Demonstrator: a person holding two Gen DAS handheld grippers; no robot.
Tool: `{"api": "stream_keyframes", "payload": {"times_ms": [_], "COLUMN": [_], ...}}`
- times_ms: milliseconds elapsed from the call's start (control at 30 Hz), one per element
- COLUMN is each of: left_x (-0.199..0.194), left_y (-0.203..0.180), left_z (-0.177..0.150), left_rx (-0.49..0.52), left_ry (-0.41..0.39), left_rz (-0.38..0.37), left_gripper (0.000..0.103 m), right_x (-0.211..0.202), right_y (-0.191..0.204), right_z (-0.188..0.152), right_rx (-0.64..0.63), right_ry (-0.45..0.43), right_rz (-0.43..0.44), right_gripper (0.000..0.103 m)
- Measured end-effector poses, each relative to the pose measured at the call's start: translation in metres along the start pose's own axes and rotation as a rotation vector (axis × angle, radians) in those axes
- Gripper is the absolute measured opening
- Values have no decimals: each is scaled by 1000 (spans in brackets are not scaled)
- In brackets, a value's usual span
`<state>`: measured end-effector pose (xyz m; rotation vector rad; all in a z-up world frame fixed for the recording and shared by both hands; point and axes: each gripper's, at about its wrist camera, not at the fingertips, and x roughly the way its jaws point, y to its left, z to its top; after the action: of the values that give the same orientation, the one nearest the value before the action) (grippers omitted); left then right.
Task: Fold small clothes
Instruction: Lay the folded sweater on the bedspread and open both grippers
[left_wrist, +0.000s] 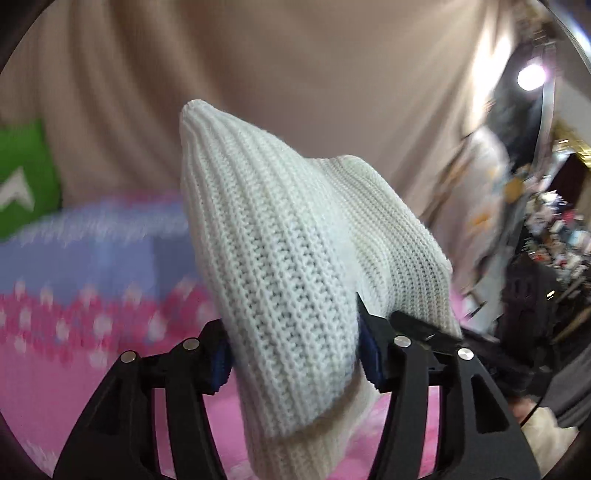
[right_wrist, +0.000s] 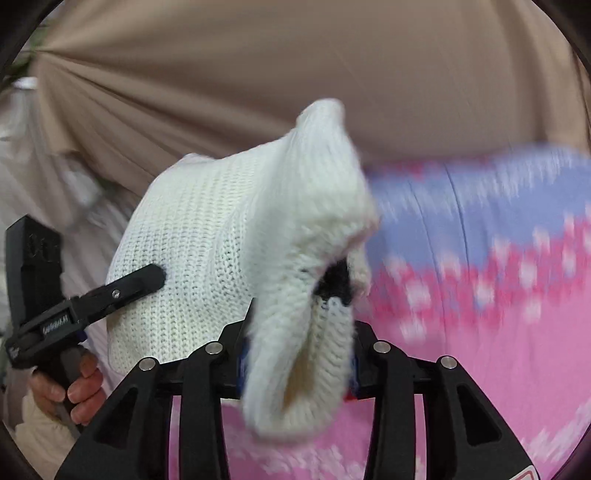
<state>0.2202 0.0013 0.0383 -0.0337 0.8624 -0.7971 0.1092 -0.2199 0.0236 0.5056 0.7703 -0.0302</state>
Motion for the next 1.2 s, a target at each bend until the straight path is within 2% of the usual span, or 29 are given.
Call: {"api": "stream_keyframes", "payload": {"times_ms": [33,67,100,167,233,333,367,400,433,533,667,700,733,767,800,833,900,1000,1067,1100,1133,1200], "left_x": [26,46,59,57,40,27,27,32,41,67,101,107,111,112,111,107,97,87,93,104,107,105], "left_y": [19,38,58,77,88,102,102,107,110,119,129,131,132,133,130,128,119,104,94,91,94,96], "left_z": [-20,-42,-69,-98,-111,-106,-104,-94,-88,-73,-71,-72,-73,-74,-72,-71,-66,-65,-71,-79,-84,-86], "left_rx": [-27,-64,-105,-173,-241,-354,-374,-408,-437,-490,-485,-491,-495,-495,-487,-478,-452,-401,-345,-318,-323,-354], "left_ry": [66,133,190,219,204,151,141,131,131,151,207,215,221,232,227,221,207,195,221,252,250,232], "left_rz": [53,104,131,126,84,12,1,-16,-23,-35,9,-4,-14,-29,-31,-36,-51,-88,-63,-18,-6,-1], "left_gripper": [53,43,40,40,41,53,62,68,70,76,77,77,74,65,57,53,45,44,45,47,49,51], "right_x": [21,34,36,30,19,23,28,40,51,86,135,143,148,148,145,138,116,86,91,102,112,113], "right_y": [-14,-29,-37,-44,-42,-37,-37,-37,-36,-34,-40,-41,-41,-40,-37,-32,-20,-14,-22,-25,-28,-29], "right_z": [-17,-38,-56,-80,-92,-85,-81,-72,-66,-51,-51,-53,-54,-55,-55,-54,-51,-51,-64,-70,-76,-77], "right_rx": [40,88,122,159,152,124,120,116,110,85,112,122,132,132,126,105,58,48,39,33,22,34], "right_ry": [59,103,118,134,135,152,156,164,173,219,310,329,336,328,319,302,257,207,248,282,312,319], "right_rz": [-42,-77,-89,-89,-93,-93,-89,-82,-77,-75,-50,-40,-27,-12,-6,-7,1,-3,-61,-95,-124,-132], "right_gripper": [37,37,37,37,39,51,53,58,64,66,66,59,45,39,27,22,19,19,19,20,22,25]}}
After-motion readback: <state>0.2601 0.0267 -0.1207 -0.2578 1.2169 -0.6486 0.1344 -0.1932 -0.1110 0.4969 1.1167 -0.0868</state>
